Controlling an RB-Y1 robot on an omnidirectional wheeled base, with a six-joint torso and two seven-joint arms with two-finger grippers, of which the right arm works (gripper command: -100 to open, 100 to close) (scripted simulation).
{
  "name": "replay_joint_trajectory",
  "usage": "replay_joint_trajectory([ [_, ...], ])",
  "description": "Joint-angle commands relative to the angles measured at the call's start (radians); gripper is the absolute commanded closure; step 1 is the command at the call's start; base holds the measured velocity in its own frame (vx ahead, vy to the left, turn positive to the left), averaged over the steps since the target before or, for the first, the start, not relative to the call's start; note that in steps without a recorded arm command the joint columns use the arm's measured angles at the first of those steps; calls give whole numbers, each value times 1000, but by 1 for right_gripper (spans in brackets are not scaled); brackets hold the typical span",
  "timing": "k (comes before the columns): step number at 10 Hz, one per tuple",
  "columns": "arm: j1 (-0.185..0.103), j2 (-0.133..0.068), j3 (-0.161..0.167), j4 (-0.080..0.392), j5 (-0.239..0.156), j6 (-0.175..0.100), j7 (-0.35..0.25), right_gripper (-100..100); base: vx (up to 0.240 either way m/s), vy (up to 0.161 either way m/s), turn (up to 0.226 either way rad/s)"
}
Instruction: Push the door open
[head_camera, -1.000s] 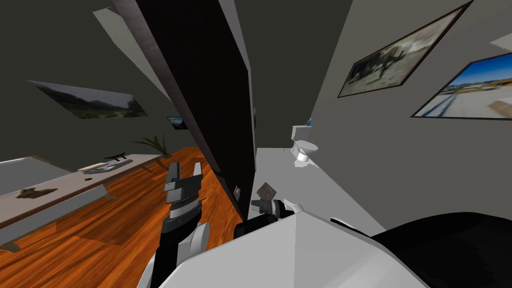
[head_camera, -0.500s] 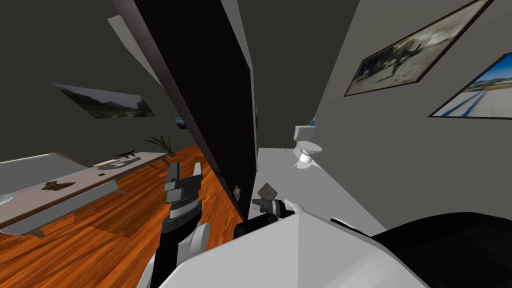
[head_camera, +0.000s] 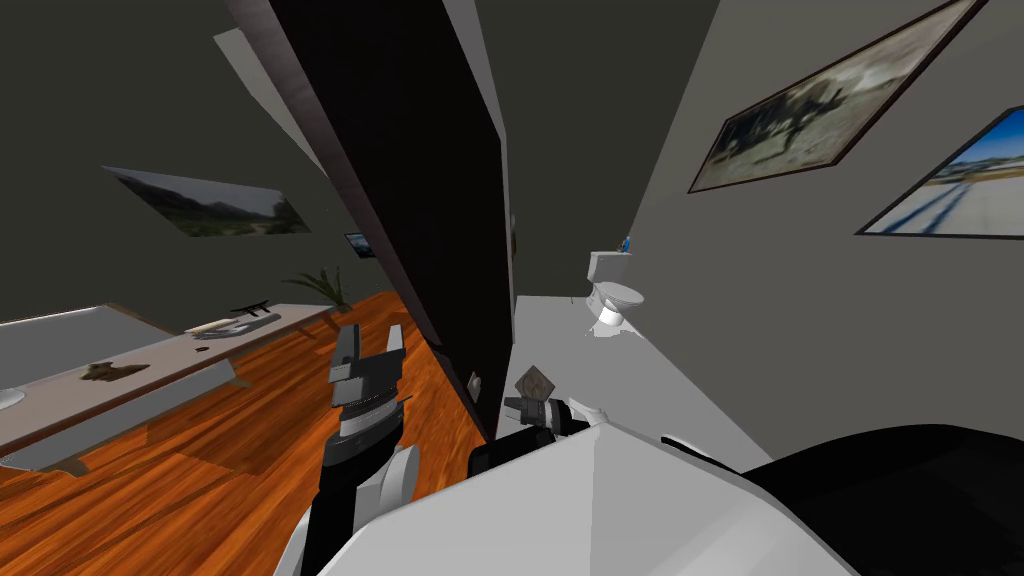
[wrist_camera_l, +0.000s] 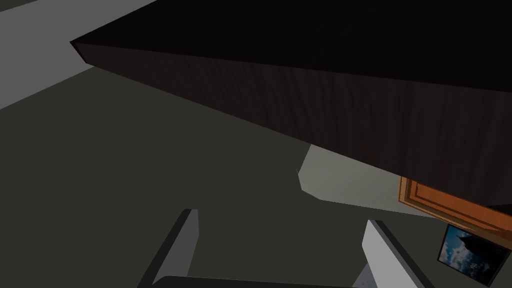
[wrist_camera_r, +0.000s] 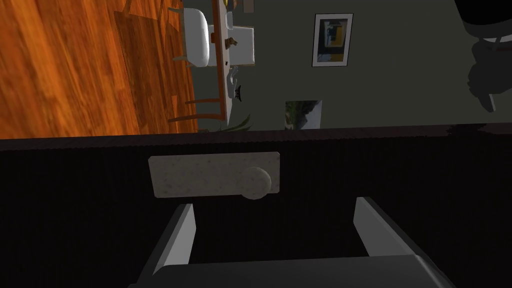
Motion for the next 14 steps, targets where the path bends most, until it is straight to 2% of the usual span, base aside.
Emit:
replay_joint_trajectory([
  [1, 0, 0, 0, 0, 0, 0, 0, -100, 5, 7, 8],
  [5, 0, 0, 0, 0, 0, 0, 0, -100, -2, -7, 2],
  [6, -3, 4, -14, 15, -14, 14, 4, -100, 30, -29, 136],
  [8, -4, 5, -17, 19, -18, 17, 5, -100, 11, -25, 69],
  [14, -4, 6, -18, 20, -19, 18, 6, -100, -1, -2, -1],
])
